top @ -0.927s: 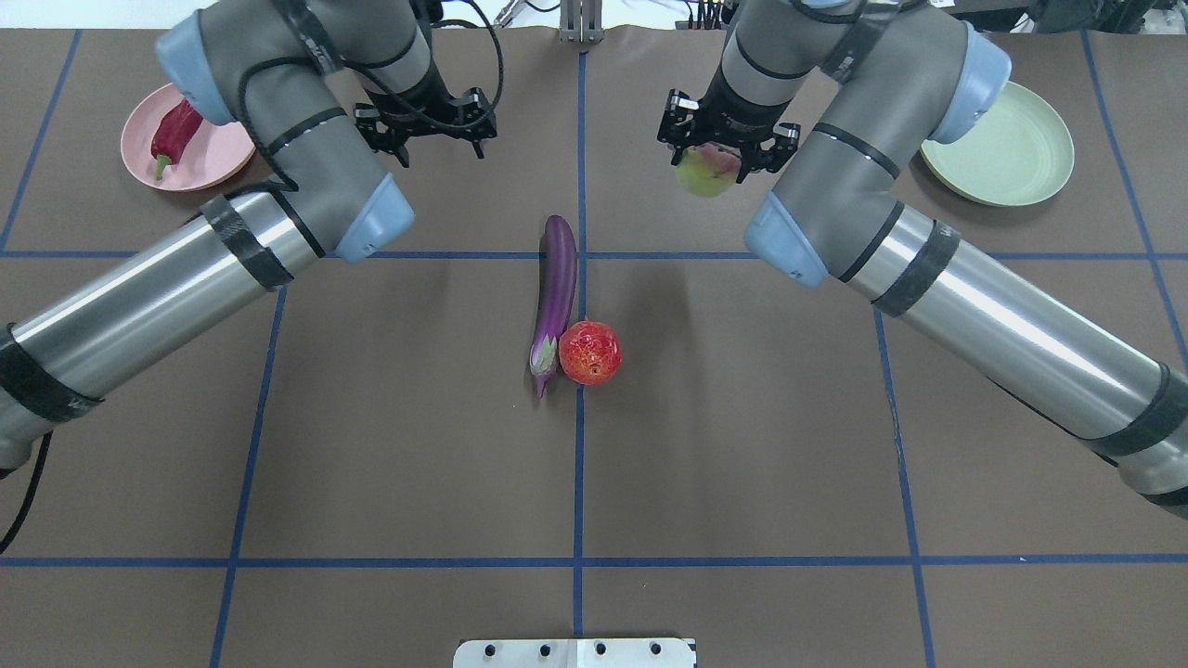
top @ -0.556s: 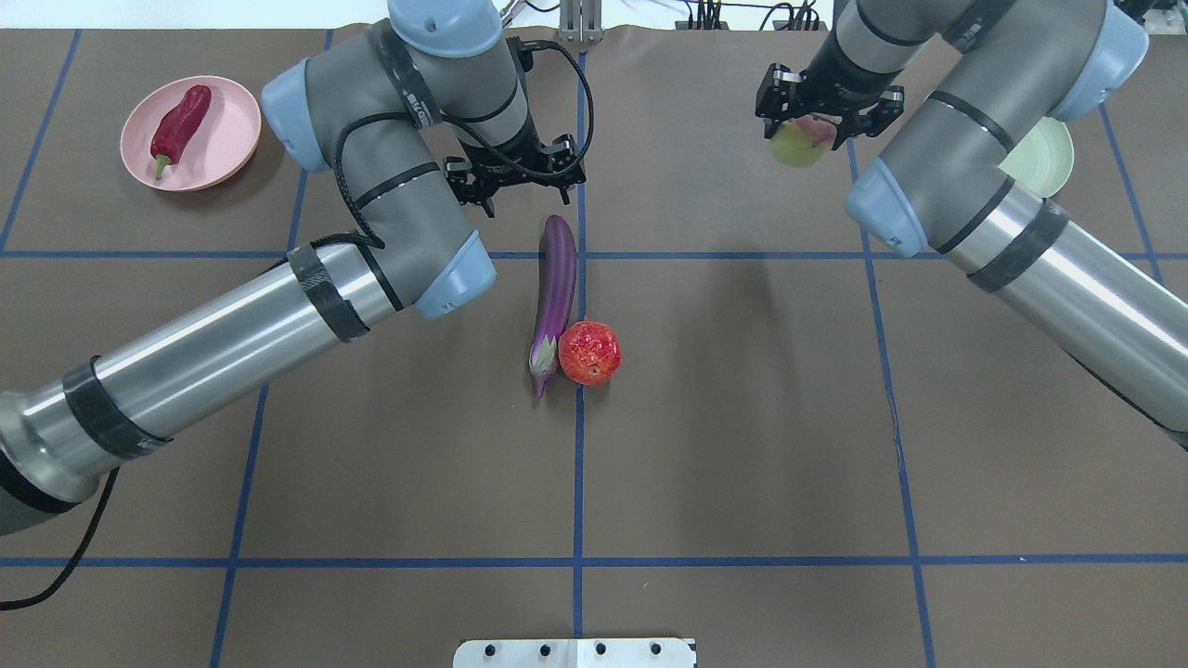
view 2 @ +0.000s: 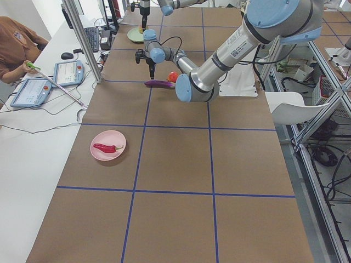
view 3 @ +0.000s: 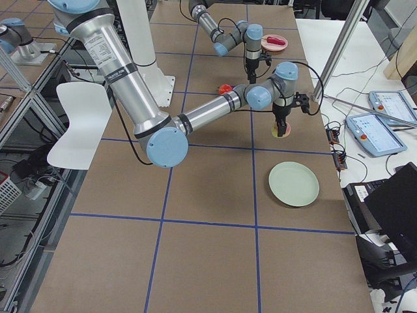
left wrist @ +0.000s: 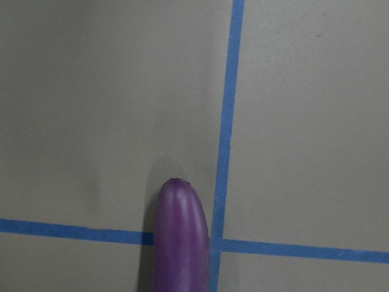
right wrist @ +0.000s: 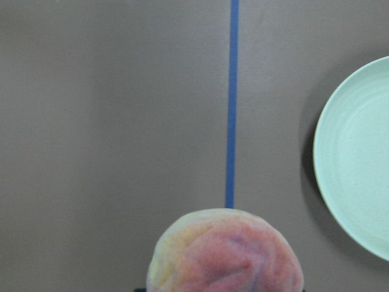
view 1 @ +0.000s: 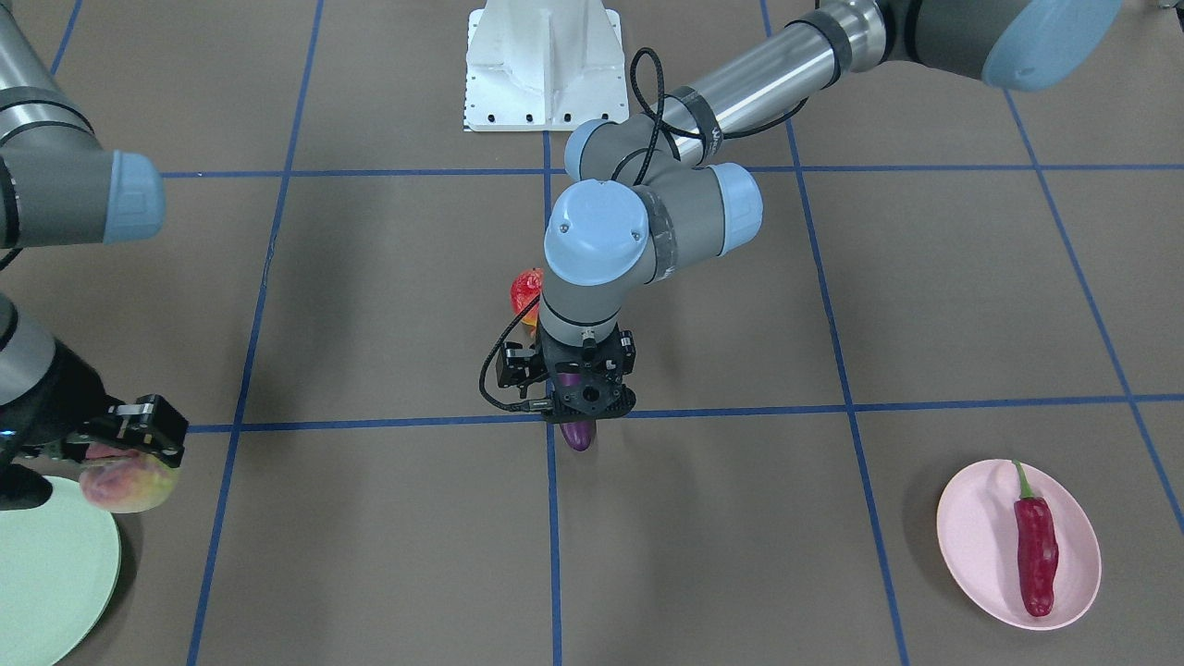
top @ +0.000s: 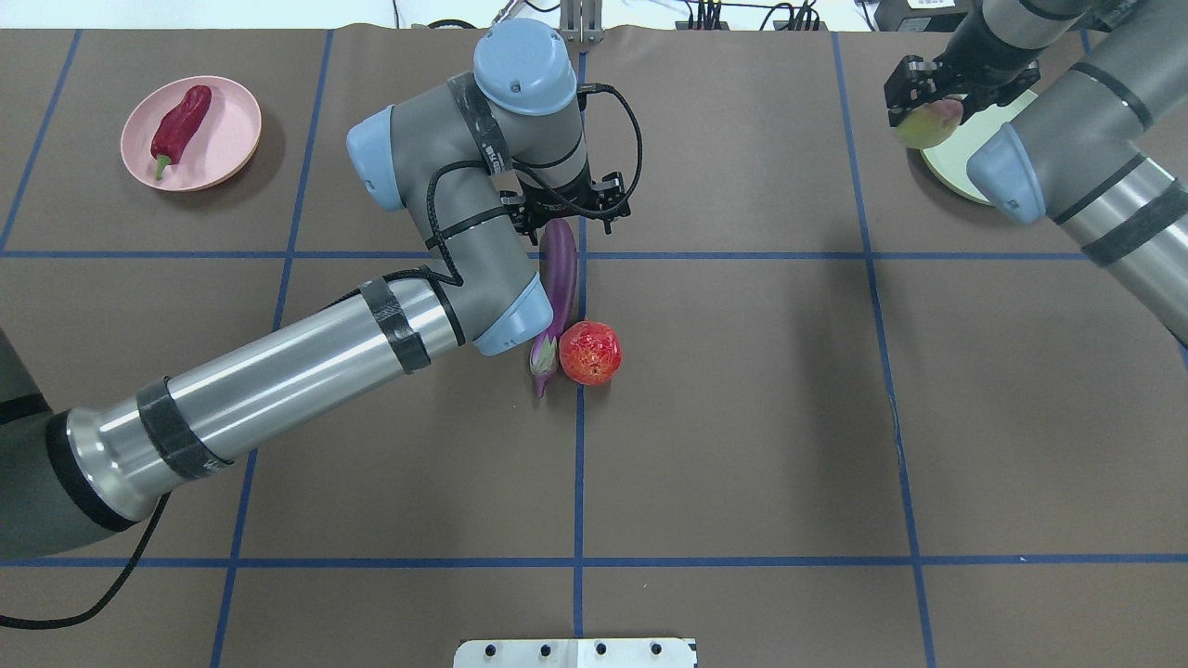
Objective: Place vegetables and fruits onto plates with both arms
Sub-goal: 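Carry peach to green plate with right gripper while left reaches eggplant, then lift purple eggplant with left gripper while right lowers peach onto plate, then place eggplant on pink plate with left gripper while right approaches pomegranate, then grasp the red pomegranate with the right gripper while the left arm withdraws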
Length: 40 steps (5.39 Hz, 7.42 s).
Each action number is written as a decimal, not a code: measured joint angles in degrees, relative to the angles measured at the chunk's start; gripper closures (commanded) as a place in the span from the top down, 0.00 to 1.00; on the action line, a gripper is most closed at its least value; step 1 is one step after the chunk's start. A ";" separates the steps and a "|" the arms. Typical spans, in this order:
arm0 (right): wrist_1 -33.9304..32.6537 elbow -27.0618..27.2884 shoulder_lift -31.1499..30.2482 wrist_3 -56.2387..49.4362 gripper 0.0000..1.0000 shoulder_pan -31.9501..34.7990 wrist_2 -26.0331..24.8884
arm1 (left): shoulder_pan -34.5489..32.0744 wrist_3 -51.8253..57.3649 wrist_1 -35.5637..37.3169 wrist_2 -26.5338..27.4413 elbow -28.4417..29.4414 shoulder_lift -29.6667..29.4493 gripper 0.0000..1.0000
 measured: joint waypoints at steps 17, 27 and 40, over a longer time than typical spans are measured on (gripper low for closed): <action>3.13 -10.83 3.73 -7.77 1.00 1.34 1.07 | -26.53 41.21 27.26 -6.49 -1.33 0.30 0.00; -9.16 15.78 3.85 27.81 1.00 -18.83 -1.98 | -21.57 36.52 -5.54 14.46 24.57 6.85 1.00; -1.49 2.58 11.91 36.63 1.00 -32.36 -10.89 | -26.74 41.41 12.74 2.98 -0.01 10.16 1.00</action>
